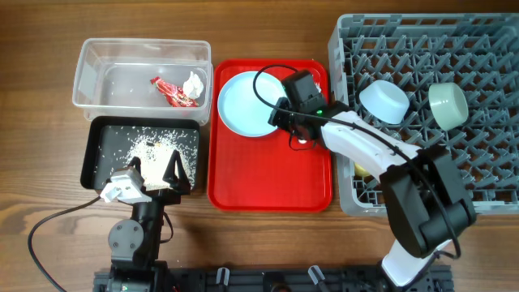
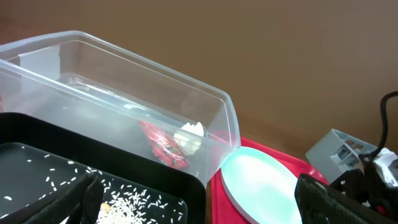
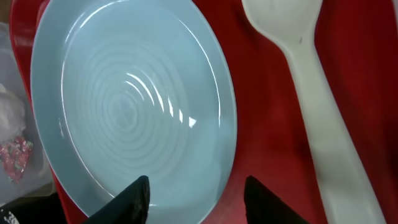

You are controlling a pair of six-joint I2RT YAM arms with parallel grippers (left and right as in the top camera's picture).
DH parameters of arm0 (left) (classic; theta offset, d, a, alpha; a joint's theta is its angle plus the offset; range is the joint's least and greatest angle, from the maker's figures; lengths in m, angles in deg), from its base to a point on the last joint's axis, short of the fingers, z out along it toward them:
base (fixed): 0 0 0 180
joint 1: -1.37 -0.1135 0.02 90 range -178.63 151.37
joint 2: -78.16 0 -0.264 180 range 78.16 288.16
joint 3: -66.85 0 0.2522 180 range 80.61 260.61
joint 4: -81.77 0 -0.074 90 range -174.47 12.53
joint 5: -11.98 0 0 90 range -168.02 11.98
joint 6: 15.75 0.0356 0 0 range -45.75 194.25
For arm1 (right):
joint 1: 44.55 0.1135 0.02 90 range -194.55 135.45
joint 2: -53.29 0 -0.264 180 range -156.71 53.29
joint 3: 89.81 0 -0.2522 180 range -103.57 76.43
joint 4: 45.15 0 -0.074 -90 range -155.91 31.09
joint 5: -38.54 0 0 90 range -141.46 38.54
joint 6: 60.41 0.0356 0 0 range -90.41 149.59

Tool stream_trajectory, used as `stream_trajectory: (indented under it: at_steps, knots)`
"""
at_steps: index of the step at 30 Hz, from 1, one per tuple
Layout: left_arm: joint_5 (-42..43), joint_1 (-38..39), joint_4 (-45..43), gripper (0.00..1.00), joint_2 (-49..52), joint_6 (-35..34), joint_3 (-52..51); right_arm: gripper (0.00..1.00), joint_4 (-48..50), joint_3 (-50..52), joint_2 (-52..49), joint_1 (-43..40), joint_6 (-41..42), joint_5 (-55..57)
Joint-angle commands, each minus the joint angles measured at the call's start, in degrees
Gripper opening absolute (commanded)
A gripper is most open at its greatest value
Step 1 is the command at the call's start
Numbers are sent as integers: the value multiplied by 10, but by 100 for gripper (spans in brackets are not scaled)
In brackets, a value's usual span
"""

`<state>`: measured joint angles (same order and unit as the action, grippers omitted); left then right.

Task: Sort waste into correct bins and load items into the dishwasher rack
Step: 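Lift the light-blue plate and stand it upright in the rack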

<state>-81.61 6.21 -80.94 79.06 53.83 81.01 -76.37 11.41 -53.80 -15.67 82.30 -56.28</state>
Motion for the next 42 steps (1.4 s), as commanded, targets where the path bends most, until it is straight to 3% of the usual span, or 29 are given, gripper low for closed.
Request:
stream_trajectory:
  at_steps: [1,6,14,21,27,30,33,39,42]
  knots:
    - [-10,-3,2,100,-1,7,-1,46,1,-3,-32,11,36,-10]
    - [-10,-3,2,100,-1,7,-1,43,-1,-3,-78,17,68,-28]
    - [-10,-3,2,100,-1,7,-1,5,-40,-3,-63,16,73,-23]
    - [-10,-3,2,100,-1,7,-1,4,-102,-3,37,16,48,69]
    - [-10,-3,2,100,-1,7,-1,4,-120,-3,154,17,-66,141]
    - [-10,-3,2,100,-1,7,-1,4,-125,-3,237,17,-177,236]
    - [-10,-3,2,100,-1,7,-1,4,-148,-3,305,16,-222,339]
    - [-10,-3,2,100,-1,7,-1,4,-173,-3,427,-1,-352,654]
    - [-10,-3,2,100,-1,7,-1,4,-175,-3,448,-37,-410,721]
